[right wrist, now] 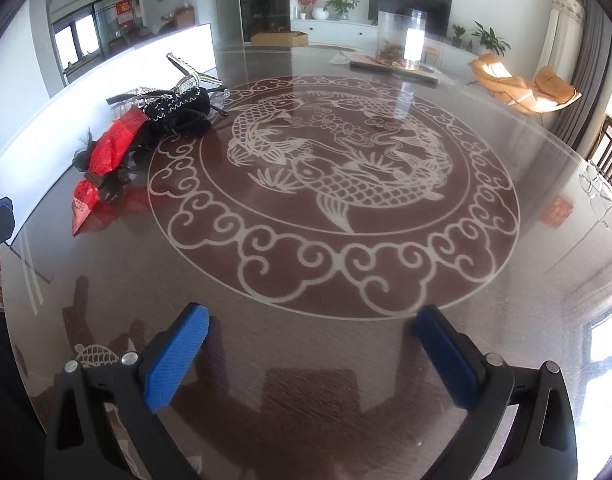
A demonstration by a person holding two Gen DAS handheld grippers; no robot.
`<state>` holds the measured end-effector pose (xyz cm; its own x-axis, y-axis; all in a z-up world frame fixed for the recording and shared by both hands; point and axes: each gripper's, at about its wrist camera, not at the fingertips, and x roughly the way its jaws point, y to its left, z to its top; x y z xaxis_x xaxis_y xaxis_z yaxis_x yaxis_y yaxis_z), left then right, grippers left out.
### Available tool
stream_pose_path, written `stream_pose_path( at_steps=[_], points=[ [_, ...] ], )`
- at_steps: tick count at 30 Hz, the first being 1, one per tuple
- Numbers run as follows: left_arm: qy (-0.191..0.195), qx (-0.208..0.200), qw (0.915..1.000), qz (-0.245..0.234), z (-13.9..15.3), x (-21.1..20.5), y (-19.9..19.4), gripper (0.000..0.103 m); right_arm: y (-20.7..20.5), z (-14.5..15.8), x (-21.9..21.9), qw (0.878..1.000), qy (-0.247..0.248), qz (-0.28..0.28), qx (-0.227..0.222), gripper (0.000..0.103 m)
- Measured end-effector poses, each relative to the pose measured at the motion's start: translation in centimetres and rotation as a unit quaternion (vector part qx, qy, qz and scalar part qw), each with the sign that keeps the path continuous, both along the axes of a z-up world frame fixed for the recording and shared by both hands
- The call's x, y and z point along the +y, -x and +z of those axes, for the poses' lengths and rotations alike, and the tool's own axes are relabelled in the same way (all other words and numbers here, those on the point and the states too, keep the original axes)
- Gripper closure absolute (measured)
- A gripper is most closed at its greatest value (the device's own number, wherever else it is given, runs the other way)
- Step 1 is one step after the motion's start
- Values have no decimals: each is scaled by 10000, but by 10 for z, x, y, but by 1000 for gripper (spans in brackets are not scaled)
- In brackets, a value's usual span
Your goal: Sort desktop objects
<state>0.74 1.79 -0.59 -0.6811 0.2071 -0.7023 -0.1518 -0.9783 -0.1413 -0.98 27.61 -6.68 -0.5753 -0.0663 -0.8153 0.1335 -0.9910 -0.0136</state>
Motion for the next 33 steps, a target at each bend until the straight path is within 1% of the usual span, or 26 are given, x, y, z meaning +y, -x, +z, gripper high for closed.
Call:
stream_pose_path(
  at_steps=[2,6,10,25,33],
  points=[
    [-63,87,9999,44,0,-3,-2,7,0,0,0,10000,1,0,-1,0],
    [-224,69,9996,135,-1,-8,-3,7,0,0,0,10000,0,1,-1,0],
    [-241,158,9995,144,2,-8,-6,7,0,0,0,10000,1,2,-1,0],
    [352,193,9990,-191,0,18,-8,7,0,0,0,10000,2,2,0,0],
    [492,220,9982,-261,-1,23,-10,7,0,0,0,10000,2,3,0,0]
  ],
)
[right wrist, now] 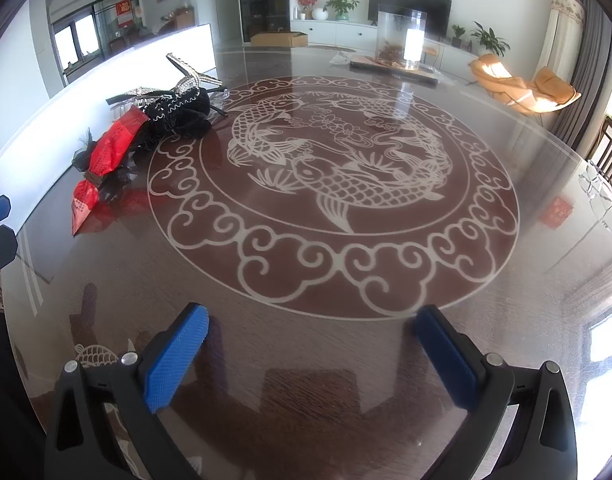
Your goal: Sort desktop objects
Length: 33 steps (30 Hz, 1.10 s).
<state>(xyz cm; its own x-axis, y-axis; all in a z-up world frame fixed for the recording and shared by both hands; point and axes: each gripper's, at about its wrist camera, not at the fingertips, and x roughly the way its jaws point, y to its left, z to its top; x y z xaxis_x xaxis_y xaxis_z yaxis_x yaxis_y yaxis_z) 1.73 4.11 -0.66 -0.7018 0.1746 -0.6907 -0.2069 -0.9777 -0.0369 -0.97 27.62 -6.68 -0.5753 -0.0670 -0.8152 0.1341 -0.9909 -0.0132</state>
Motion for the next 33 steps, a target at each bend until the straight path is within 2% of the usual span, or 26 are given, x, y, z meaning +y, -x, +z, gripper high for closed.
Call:
stream_pose_path(
  at_steps=[33],
  points=[
    [-123,-21,9999,12,1,-3,-1,7,0,0,0,10000,0,1,0,0]
  ],
)
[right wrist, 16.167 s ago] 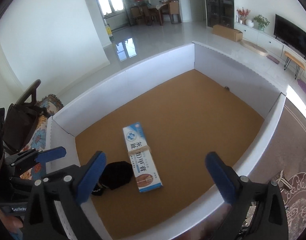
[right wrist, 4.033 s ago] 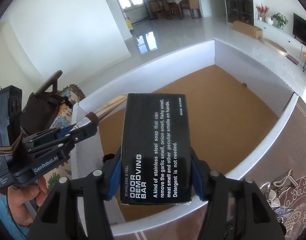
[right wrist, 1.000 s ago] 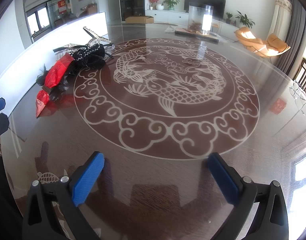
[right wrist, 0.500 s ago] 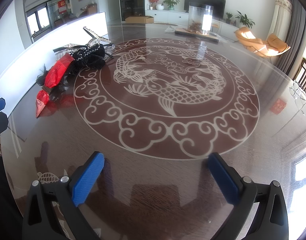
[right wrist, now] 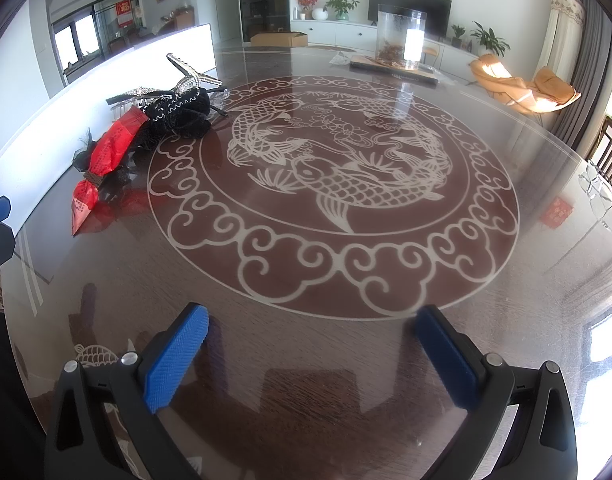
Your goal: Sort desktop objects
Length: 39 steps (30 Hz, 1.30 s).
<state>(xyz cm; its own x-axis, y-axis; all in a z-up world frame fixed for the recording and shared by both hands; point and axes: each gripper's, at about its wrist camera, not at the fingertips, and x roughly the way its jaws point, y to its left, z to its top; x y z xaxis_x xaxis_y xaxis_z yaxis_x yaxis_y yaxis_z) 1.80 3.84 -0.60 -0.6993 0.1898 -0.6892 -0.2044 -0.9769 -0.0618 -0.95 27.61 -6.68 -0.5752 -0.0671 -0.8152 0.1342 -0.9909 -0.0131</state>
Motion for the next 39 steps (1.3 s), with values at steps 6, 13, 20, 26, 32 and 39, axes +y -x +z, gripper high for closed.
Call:
stream_pose_path(
  at_steps=[6,13,20,26,32,39],
  points=[
    [-21,-15,10000,7,0,0,1,7,0,0,0,10000,0,0,0,0],
    [-40,-12,10000,12,-1,0,0,7,0,0,0,10000,0,0,0,0],
    [-59,-22,10000,16,-1,0,0,7,0,0,0,10000,0,0,1,0],
    [-43,-38,10000,12,-2,2,1,7,0,0,0,10000,0,0,1,0],
    [-20,-55,10000,5,-3,3,0,7,0,0,0,10000,1,1,1,0],
    [-28,-52,10000,8,-3,3,0,7,0,0,0,10000,0,1,1,0]
  ],
)
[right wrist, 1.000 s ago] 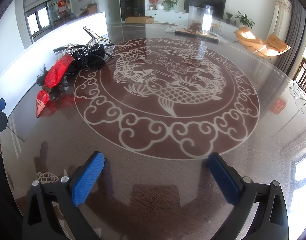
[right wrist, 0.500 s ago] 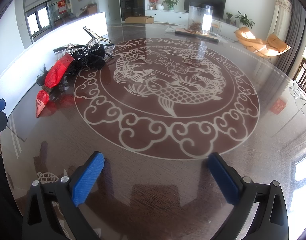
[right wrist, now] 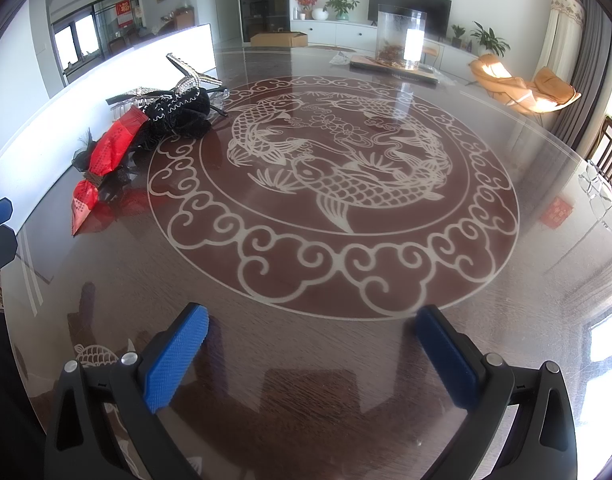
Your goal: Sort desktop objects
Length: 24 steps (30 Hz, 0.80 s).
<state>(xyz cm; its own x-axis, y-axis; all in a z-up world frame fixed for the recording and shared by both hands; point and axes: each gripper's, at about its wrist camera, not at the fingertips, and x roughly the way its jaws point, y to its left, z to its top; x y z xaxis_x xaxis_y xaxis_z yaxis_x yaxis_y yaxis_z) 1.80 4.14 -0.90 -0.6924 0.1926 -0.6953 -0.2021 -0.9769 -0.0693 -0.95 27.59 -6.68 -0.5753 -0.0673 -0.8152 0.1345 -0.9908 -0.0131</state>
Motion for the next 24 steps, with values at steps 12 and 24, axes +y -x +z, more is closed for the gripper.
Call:
stream_pose_path(
  at_steps=[12,24],
  points=[
    [-671,-101,9974,222,4,-27,3,7,0,0,0,10000,0,0,-1,0],
    [-1435,-1003,9844,164,-16,-68,54,7,0,0,0,10000,0,0,0,0]
  ],
)
